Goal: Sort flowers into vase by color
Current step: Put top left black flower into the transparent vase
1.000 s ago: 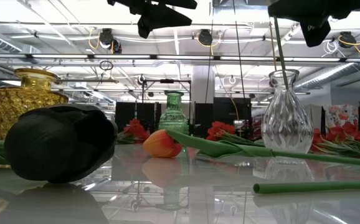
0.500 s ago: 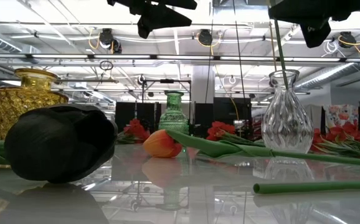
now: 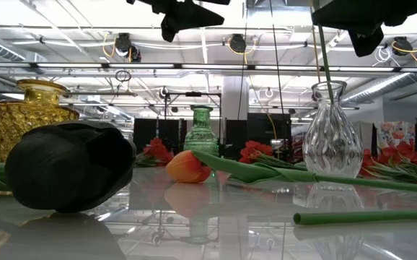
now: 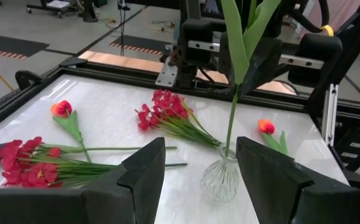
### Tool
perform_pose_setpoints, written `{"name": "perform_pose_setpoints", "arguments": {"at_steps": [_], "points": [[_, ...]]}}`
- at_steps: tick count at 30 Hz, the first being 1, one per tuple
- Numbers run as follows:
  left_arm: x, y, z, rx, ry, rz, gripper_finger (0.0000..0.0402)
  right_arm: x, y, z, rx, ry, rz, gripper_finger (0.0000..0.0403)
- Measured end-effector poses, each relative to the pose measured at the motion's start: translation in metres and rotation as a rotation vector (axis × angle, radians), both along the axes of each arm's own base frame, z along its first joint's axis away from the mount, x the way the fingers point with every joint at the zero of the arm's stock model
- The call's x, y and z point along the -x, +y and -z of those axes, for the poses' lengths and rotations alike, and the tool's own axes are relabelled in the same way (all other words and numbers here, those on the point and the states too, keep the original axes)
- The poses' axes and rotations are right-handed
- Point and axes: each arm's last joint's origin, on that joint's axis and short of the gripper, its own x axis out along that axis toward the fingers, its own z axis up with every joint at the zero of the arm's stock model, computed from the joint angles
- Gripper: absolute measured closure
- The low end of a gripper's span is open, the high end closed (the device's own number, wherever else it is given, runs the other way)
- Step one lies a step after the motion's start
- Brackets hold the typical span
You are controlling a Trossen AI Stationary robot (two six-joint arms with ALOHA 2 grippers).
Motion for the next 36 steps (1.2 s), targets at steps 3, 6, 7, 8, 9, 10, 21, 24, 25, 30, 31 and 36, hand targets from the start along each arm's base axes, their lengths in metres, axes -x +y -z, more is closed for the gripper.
{"name": "perform_pose_setpoints", "arguments": {"at_steps": [3,6,7,8,9,10,21,24,25,30,31,36], "points": [[0.0,0.0,0.0,0.0,0.0,0.0,0.0196,0.0,0.0,0.001,0.006,0.009,0.0,0.0376],[0.0,0.0,0.0,0.0,0.001,0.0,0.0196,0.0,0.0,0.001,0.002,0.011,0.002,0.0349],[0.0,0.0,0.0,0.0,0.001,0.0,0.0196,0.0,0.0,0.001,0.002,0.011,0.001,0.0339],[0.0,0.0,0.0,0.0,0.001,0.0,0.0196,0.0,0.0,0.001,0.001,0.011,0.002,0.0329],[0.0,0.0,0.0,0.0,0.001,0.0,0.0196,0.0,0.0,0.001,0.001,0.01,0.001,0.0319],[0.0,0.0,0.0,0.0,0.001,0.0,0.0196,0.0,0.0,0.001,0.001,0.01,0.001,0.0309],[0.0,0.0,0.0,0.0,0.002,0.0,0.0196,-0.001,0.0,-0.006,-0.031,-0.025,0.003,0.0206],[0.0,0.0,0.0,0.0,0.002,0.0,0.0196,-0.002,0.001,-0.011,-0.039,-0.036,0.003,0.0186],[0.0,0.0,0.0,0.0,0.002,0.0,0.0196,-0.002,0.001,-0.013,-0.042,-0.04,0.003,0.0181],[0.0,0.0,0.0,0.0,0.002,0.0,0.0196,-0.004,0.003,-0.023,-0.05,-0.056,0.001,0.0167],[0.0,0.0,0.0,0.0,0.002,0.0,0.0196,-0.005,0.003,-0.025,-0.048,-0.058,0.001,0.0167],[0.0,0.0,0.0,0.0,0.002,0.0,0.0196,-0.007,0.005,-0.038,-0.06,-0.077,0.001,0.0174]]}}
